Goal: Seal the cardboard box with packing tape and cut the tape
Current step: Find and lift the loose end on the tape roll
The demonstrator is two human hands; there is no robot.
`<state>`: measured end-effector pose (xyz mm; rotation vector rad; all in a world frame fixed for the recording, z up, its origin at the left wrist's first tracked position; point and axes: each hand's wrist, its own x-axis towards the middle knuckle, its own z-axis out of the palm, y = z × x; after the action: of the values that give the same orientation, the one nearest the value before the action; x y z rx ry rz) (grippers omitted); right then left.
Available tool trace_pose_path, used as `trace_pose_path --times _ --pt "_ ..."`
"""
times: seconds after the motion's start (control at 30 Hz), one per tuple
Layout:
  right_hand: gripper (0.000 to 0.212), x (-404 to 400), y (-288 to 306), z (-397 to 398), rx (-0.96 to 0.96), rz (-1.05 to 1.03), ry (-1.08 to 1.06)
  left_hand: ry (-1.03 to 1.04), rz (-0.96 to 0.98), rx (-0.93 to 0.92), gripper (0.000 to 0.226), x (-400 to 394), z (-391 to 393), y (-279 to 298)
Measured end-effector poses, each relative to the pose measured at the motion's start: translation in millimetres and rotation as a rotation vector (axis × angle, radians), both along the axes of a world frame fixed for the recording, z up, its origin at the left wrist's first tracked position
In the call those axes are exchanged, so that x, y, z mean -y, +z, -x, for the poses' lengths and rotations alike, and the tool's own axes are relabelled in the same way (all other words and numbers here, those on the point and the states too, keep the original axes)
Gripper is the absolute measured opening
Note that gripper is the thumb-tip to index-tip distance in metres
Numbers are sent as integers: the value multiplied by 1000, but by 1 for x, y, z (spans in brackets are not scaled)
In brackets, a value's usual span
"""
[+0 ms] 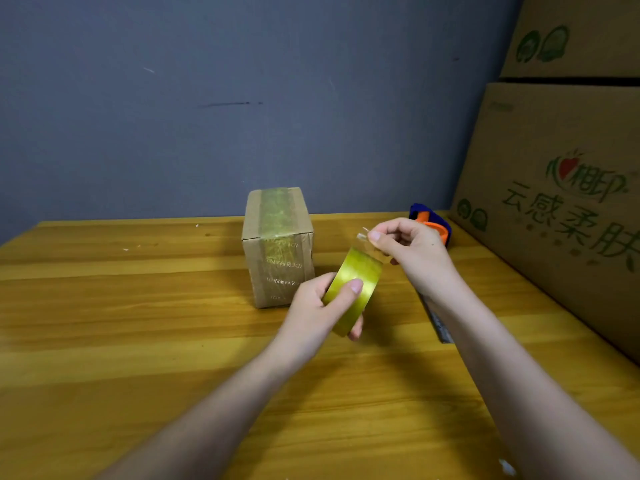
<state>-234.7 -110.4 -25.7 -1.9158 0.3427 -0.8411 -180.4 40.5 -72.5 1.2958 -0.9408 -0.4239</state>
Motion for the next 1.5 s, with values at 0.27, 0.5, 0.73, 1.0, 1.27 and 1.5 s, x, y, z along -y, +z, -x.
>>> trace_pose_path --times 0.27,0.5,0.73,1.0,1.27,1.5 --pt "12 3 -3 3 -152 -203 135 14 -13 57 23 -3 2 0" --pt "12 2 -2 6 -191 -231 176 17 -21 122 20 -8 3 3" --pt "11 -7 -4 8 -239 -343 226 13 11 123 19 -10 4 3" --pt "18 -28 -10 3 -243 -943 317 -5 -28 226 37 -11 4 6" --pt "37 -23 -19 -4 -34 -114 -191 182 -169 129 49 2 -5 8" --pt "50 -55 -8 -2 -219 206 -145 485 -187 600 63 7 17 13"
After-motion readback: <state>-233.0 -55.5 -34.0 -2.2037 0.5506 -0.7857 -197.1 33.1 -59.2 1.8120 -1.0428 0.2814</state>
